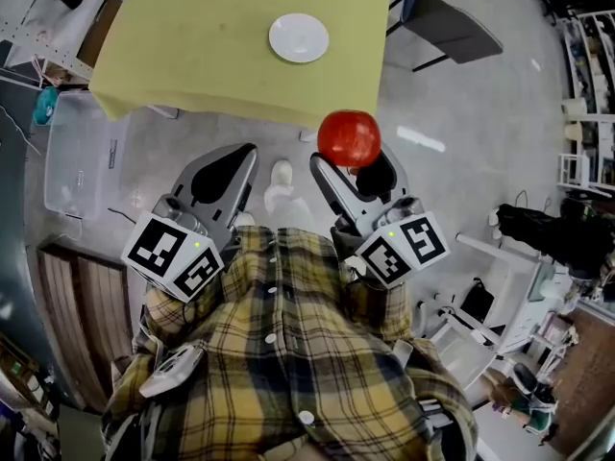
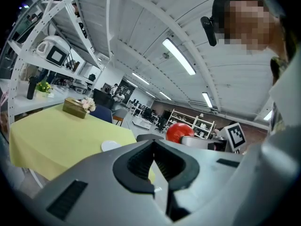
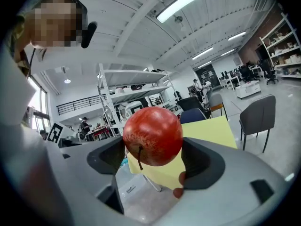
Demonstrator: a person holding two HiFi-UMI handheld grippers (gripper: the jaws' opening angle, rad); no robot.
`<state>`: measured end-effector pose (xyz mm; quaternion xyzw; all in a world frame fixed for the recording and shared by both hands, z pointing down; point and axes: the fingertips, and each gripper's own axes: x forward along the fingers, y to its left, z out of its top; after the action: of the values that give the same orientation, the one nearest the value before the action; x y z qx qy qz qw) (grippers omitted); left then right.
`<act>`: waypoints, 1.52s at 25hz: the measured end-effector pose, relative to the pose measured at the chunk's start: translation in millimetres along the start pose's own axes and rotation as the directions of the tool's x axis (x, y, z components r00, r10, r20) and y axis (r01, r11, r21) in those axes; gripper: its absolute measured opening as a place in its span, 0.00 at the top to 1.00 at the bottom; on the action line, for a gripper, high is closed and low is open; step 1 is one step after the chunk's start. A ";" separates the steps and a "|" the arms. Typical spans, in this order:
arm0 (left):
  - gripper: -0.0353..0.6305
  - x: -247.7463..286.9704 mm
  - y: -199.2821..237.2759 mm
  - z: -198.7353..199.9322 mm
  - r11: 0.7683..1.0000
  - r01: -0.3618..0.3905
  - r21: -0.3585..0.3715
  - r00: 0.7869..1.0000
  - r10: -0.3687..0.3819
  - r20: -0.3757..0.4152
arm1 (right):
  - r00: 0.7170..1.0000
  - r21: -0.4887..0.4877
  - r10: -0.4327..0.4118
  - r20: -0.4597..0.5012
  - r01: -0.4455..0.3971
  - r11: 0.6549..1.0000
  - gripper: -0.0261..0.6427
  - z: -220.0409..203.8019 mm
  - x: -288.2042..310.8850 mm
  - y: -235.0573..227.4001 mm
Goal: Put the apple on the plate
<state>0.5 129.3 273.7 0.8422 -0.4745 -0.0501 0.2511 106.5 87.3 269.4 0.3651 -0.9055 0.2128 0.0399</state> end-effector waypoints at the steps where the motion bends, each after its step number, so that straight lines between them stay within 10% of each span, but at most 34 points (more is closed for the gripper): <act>1: 0.94 9.2 1.8 5.0 1.000 -0.005 0.002 1.000 0.005 0.007 | 1.000 -0.007 0.008 0.000 -0.008 1.000 0.40 6.6 5.4 -6.9; 21: 0.94 126.1 28.6 43.6 0.999 -0.036 0.020 0.998 0.035 0.059 | 0.996 -0.070 0.082 -0.032 -0.084 0.994 0.40 53.6 71.1 -98.3; 38: 0.94 181.3 130.8 110.3 0.993 0.110 0.037 0.993 -0.108 -0.043 | 0.998 -0.021 -0.055 -0.030 0.054 0.998 0.40 81.8 186.0 -111.7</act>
<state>-37.7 -117.0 267.3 0.8724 -0.4235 -0.0374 0.2411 53.2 -138.1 277.4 0.3860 -0.8965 0.2080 0.0631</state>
